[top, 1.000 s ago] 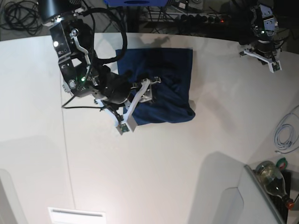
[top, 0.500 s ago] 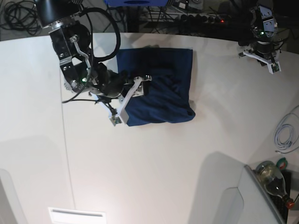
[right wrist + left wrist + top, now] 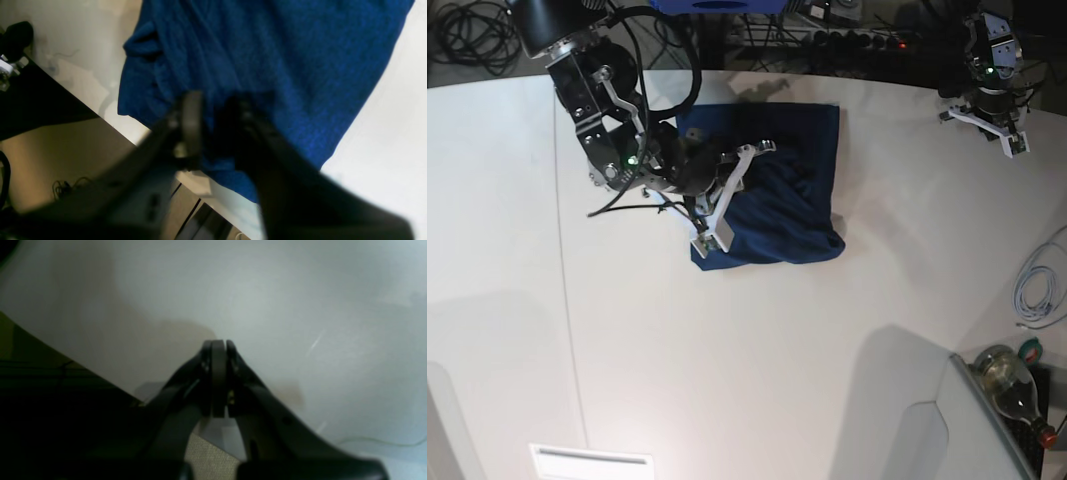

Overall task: Layout the t-shirt on the table in an organized manner, then fold the t-shirt properly
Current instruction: 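Push the right gripper along the shirt edge to tuck it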

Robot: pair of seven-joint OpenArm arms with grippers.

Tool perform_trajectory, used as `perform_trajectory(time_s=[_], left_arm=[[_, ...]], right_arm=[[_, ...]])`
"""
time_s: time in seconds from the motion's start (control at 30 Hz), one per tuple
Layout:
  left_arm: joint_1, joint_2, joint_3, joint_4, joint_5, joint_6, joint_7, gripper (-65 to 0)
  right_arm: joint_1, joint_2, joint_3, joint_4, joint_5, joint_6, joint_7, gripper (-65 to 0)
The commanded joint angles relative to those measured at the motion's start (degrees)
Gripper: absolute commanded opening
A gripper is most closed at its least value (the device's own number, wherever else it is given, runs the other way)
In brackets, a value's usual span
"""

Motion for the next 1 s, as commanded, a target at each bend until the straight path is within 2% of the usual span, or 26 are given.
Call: perform_trajectory(time_s=[0.0,0.07,0.17,0.4,0.7,0.83,0.97], left_arm=[[0.3,-0.7,-0.3,0.6,0.2,0.0,0.2,-65.0],[0.4,-0.7,-0.3,0.6,0.2,0.0,0.2,-65.0],[0.4,-0.7,-0.3,0.6,0.2,0.0,0.2,-65.0],[0.5,-0.7,-0.3,0.6,0.2,0.0,0.2,-65.0],[0.0,-0.7,-0.3,0.6,0.2,0.0,0.2,-65.0],[-0.1,-0.7,-0.3,0.6,0.2,0.0,0.2,-65.0],[-0.1,-1.2,-0.3,0.6,0.1,0.0,0.2,-65.0]], right_arm=[[0.8,-0.3,0.2,0.6,0.8,-0.2,0.9,-56.6],[0.8,-0.3,0.2,0.5,0.8,-0.2,0.9,-57.0],[0.4,-0.3,-0.2,1.6,1.0,0.3,0.7,-65.0],[0.0,0.0,-8.5,6.4,0.8,0.3,0.8,-64.8],[6.7,0.1,-22.4,4.4,0.8,0.4,0.5,-64.8],[8.9,-0.2,-25.9,-0.2,1.0,0.4,0.8,-64.8],[9.5,-2.4,-26.0,-3.7,1.0,0.4,0.9,-64.8]])
